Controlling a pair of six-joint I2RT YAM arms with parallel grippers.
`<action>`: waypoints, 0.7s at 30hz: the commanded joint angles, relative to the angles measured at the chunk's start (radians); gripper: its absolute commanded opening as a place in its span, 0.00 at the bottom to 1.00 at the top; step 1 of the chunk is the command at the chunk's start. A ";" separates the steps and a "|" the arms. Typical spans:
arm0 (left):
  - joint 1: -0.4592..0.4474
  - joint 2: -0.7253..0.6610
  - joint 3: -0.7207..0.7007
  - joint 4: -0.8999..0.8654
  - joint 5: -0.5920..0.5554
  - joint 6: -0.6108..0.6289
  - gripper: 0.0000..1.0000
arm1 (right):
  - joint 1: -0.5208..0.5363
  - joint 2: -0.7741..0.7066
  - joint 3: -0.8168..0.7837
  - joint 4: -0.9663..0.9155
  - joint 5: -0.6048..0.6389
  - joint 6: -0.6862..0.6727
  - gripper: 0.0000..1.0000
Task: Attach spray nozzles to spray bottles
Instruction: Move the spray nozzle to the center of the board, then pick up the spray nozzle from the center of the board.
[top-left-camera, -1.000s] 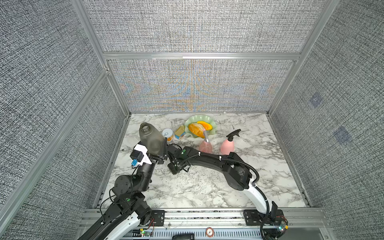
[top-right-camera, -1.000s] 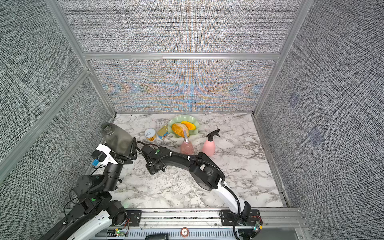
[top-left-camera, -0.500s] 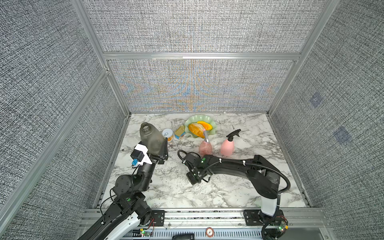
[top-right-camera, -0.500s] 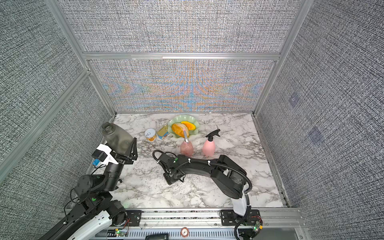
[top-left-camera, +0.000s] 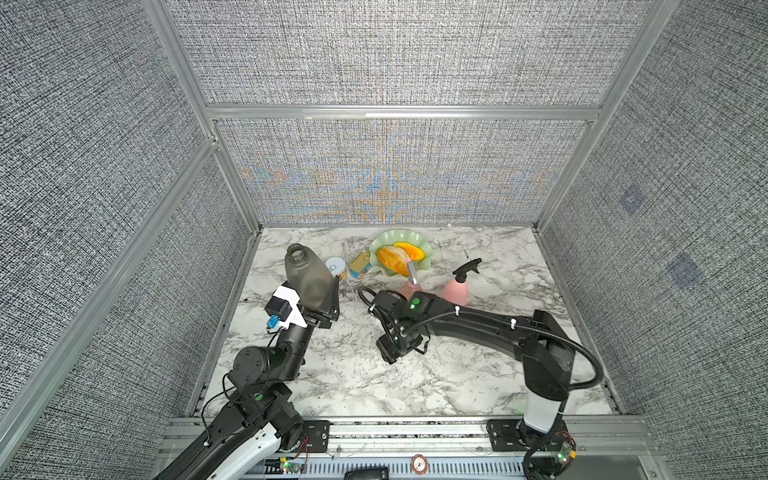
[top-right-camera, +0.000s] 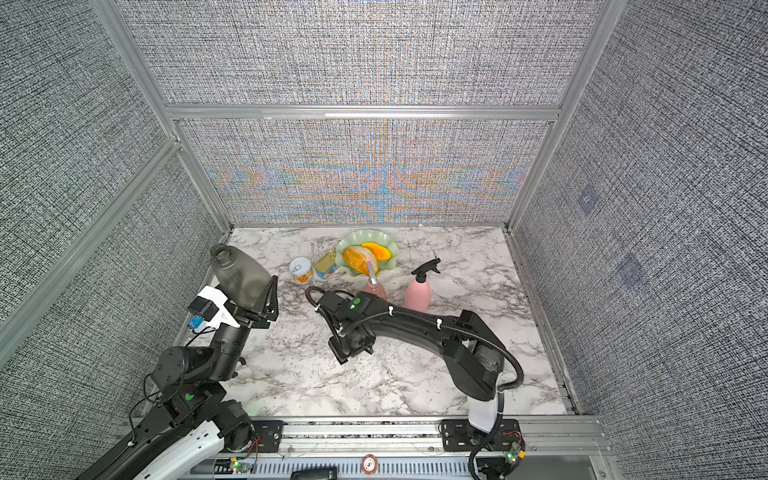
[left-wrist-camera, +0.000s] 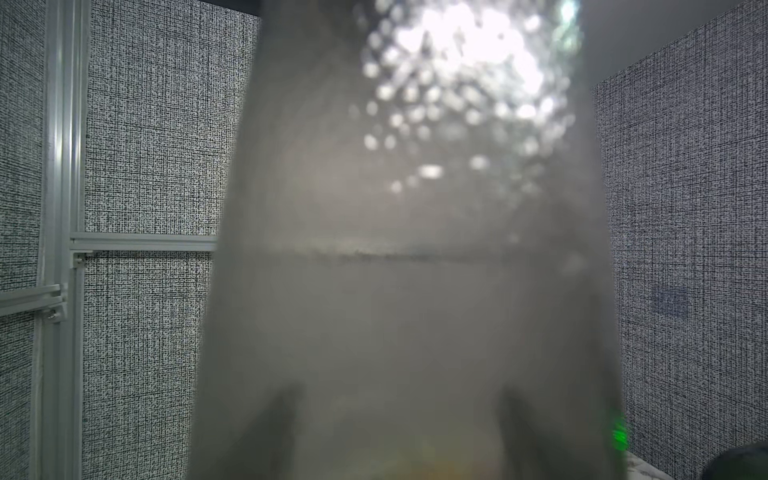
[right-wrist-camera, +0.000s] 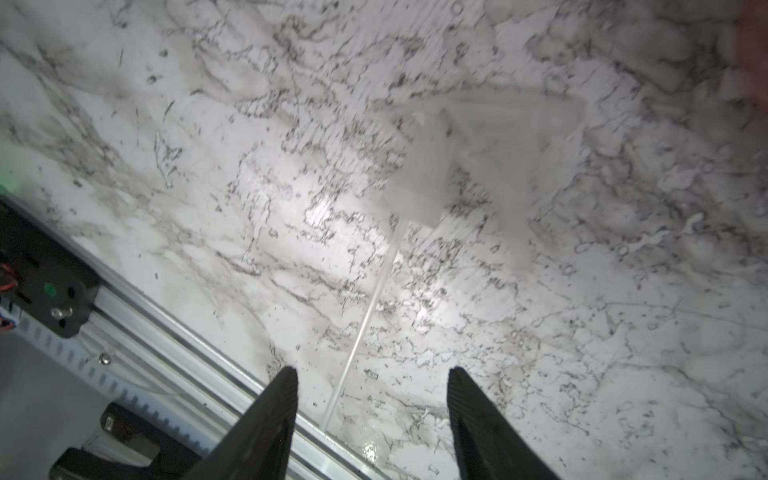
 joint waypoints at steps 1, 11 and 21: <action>0.000 0.001 0.005 0.019 0.012 -0.010 0.66 | -0.026 0.071 0.078 -0.084 -0.045 -0.029 0.61; 0.000 0.020 0.012 0.013 0.052 -0.033 0.66 | -0.059 0.279 0.307 -0.180 -0.006 -0.025 0.49; 0.000 0.026 0.019 -0.003 0.076 -0.040 0.65 | -0.064 0.330 0.301 -0.141 -0.033 0.002 0.48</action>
